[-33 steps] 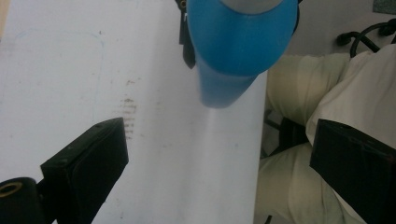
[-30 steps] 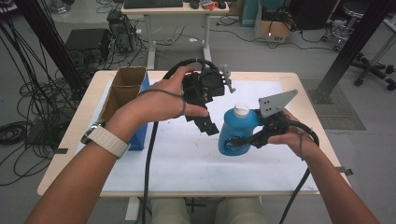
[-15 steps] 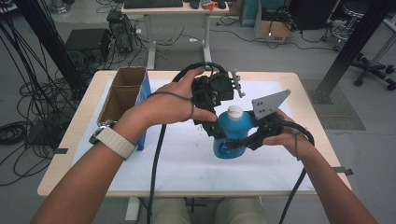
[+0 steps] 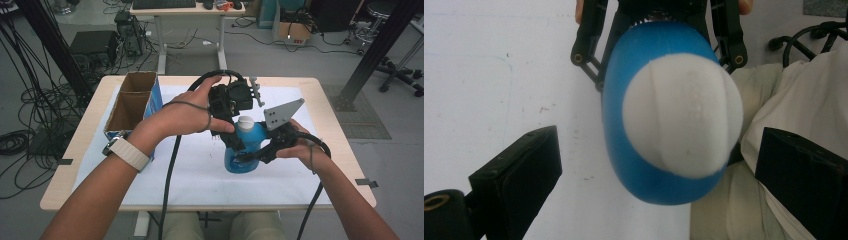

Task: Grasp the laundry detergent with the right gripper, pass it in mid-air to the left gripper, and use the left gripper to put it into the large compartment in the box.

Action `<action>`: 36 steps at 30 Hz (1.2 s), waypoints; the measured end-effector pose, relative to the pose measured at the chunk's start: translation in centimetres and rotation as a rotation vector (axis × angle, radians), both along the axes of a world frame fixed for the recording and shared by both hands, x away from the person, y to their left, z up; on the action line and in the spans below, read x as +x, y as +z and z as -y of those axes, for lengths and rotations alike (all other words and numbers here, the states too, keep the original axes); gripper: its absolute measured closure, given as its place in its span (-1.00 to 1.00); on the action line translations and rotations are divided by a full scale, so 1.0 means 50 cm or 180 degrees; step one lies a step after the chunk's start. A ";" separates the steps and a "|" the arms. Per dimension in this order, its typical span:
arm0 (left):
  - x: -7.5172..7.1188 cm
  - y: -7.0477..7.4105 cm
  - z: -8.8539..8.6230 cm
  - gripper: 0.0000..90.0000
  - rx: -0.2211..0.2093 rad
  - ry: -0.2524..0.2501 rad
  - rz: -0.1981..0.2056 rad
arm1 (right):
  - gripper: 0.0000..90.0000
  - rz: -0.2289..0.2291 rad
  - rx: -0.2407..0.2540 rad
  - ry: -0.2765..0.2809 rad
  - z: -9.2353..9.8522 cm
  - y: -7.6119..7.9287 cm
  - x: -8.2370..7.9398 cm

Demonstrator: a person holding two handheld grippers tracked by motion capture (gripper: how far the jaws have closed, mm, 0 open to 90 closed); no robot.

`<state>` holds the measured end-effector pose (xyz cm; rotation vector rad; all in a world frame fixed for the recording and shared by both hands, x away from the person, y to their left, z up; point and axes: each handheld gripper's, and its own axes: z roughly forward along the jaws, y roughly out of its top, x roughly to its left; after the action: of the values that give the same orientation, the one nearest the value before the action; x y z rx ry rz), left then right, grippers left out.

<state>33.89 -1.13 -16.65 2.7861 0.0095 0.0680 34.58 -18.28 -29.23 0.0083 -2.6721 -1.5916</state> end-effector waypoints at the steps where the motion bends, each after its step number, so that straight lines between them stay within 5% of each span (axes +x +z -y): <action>1: 0.000 0.000 0.000 -0.89 0.0000 0.0000 0.0000 | -0.06 0.0000 0.0000 0.0000 0.000 0.000 0.000; 24: 0.006 0.000 -0.002 -0.85 0.0078 0.0025 0.0022 | -0.06 -0.0084 -0.0051 -0.0065 -0.021 -0.007 0.002; 27: 0.006 0.001 -0.003 -0.85 0.0078 0.0028 0.0015 | -0.06 -0.0193 -0.0060 -0.0052 -0.021 -0.006 -0.002; 36: 0.007 0.001 -0.004 -0.85 0.0050 0.0044 0.0036 | -0.06 -0.0091 -0.0092 -0.0065 -0.020 -0.005 0.000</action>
<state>34.24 -0.95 -16.57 2.8017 0.0253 0.0877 34.58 -17.26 -29.46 -0.0424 -2.6819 -1.5462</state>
